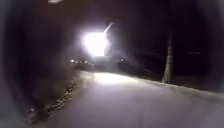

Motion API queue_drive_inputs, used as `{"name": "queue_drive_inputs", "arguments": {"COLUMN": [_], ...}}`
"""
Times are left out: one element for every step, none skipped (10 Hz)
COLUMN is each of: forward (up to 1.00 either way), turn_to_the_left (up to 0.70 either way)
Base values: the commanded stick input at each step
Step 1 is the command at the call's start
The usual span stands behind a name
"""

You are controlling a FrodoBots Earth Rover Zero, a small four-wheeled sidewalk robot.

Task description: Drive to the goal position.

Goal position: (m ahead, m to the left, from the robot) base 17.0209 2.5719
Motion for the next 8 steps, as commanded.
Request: {"name": "queue_drive_inputs", "arguments": {"forward": [0.70, 0.70, 0.70, 0.70, 0.70, 0.70, 0.70, 0.70], "turn_to_the_left": [0.00, 0.00, 0.00, 0.00, 0.00, 0.00, 0.00, 0.00]}}
